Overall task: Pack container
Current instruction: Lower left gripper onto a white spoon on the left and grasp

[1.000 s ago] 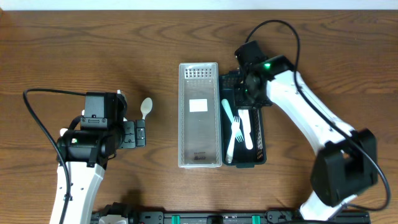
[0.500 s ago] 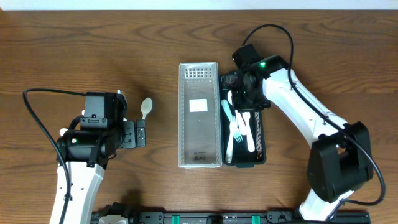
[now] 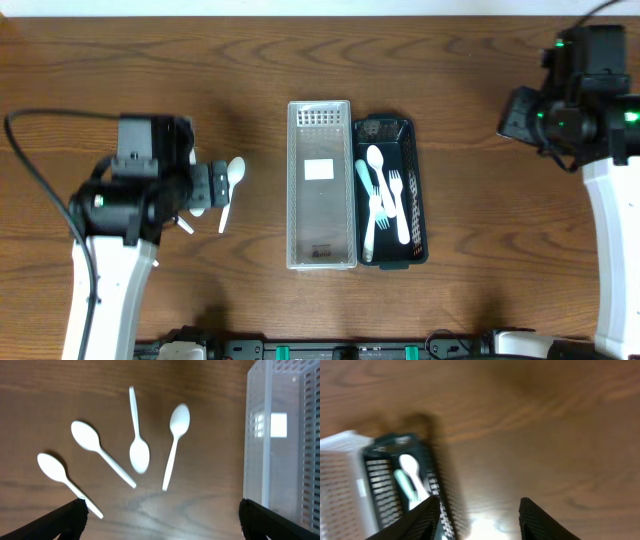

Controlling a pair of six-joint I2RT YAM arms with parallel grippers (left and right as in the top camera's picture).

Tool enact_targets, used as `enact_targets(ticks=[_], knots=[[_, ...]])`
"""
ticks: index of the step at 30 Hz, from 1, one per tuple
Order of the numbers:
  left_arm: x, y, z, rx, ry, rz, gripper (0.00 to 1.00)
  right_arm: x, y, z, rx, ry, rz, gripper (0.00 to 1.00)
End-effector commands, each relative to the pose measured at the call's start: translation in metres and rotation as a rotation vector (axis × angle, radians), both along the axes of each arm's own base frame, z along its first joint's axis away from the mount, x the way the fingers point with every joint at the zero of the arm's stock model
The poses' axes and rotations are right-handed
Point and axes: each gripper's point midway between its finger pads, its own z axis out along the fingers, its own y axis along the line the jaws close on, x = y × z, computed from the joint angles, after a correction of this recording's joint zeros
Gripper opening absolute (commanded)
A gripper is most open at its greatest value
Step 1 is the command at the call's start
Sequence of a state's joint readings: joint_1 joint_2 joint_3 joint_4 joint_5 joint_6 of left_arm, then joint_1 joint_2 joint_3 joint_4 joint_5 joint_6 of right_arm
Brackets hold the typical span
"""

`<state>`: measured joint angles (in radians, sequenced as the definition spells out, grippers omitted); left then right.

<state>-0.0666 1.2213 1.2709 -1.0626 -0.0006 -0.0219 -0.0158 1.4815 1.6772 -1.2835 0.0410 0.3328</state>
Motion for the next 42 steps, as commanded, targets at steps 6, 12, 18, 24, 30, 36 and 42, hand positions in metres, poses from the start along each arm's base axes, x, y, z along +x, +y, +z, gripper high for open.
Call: enact_targets(ticks=[6,12,18,24,30,36,42], knots=[[0.044,-0.001,-0.077,0.049,0.219,-0.066,0.98,-0.007,-0.017,-0.078,-0.012,0.165,-0.012,0.59],[0.057,-0.002,-0.123,0.062,0.316,-0.099,0.98,-0.016,-0.015,-0.121,-0.002,0.220,-0.020,0.60],[0.060,-0.006,-0.156,0.044,0.376,-0.126,0.98,-0.017,-0.015,-0.131,-0.002,0.223,-0.019,0.59],[0.060,-0.006,-0.182,0.047,0.433,-0.140,0.98,-0.017,-0.015,-0.131,-0.002,0.224,-0.019,0.61],[0.055,-0.006,-0.204,0.046,0.495,-0.141,0.98,-0.017,-0.015,-0.131,-0.002,0.223,-0.019,0.61],[0.047,-0.006,-0.224,0.046,0.558,-0.143,0.98,-0.017,-0.015,-0.131,-0.002,0.224,-0.019,0.61],[0.043,-0.007,-0.233,0.040,0.589,-0.144,0.99,-0.017,-0.015,-0.131,-0.002,0.225,-0.019,0.61]])
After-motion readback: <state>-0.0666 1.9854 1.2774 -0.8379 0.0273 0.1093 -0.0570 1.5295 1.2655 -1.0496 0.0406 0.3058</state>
